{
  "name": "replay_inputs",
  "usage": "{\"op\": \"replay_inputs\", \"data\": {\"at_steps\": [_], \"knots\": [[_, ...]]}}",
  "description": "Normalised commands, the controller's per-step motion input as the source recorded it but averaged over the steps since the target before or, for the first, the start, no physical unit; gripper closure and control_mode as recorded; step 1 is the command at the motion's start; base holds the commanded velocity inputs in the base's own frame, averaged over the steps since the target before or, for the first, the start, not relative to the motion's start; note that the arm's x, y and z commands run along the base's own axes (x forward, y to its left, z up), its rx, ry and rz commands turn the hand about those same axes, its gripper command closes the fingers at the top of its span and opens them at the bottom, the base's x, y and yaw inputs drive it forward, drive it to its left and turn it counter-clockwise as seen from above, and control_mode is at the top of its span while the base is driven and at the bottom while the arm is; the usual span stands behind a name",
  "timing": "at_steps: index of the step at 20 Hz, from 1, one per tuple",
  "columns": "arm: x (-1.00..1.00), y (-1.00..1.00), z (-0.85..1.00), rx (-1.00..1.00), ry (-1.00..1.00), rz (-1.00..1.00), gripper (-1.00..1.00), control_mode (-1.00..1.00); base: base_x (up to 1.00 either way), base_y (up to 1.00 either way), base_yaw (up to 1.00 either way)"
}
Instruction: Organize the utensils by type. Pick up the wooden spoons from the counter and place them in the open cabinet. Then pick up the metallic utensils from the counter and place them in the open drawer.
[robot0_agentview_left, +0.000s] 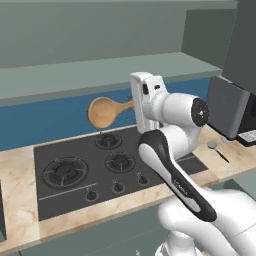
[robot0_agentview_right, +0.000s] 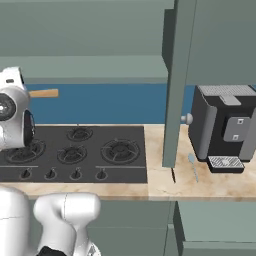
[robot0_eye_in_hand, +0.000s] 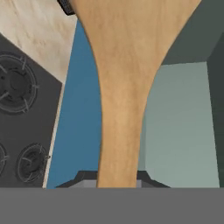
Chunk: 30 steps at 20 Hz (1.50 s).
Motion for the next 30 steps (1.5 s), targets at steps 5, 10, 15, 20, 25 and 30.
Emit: {"op": "replay_inputs", "data": {"at_steps": [5, 10, 15, 20, 25, 30], "knots": [[0.56, 0.09, 0.59, -0.06, 0.02, 0.0, 1.0, -1.0, 0.0, 0.0, 0.0], [0.56, 0.08, 0.5, -0.01, 0.09, 0.0, 1.0, -1.0, 0.0, 0.0, 0.0], [0.77, 0.22, 0.13, -0.09, 0.01, 0.0, 1.0, -1.0, 0.0, 0.0, 0.0], [0.81, 0.31, 0.0, -0.15, 0.0, 0.0, 1.0, -1.0, 0.0, 0.0, 0.0], [0.79, 0.27, 0.0, -0.13, 0.0, 0.0, 1.0, -1.0, 0.0, 0.0, 0.0], [0.72, 0.23, 0.0, -0.1, 0.0, 0.0, 1.0, -1.0, 0.0, 0.0, 0.0]]}}
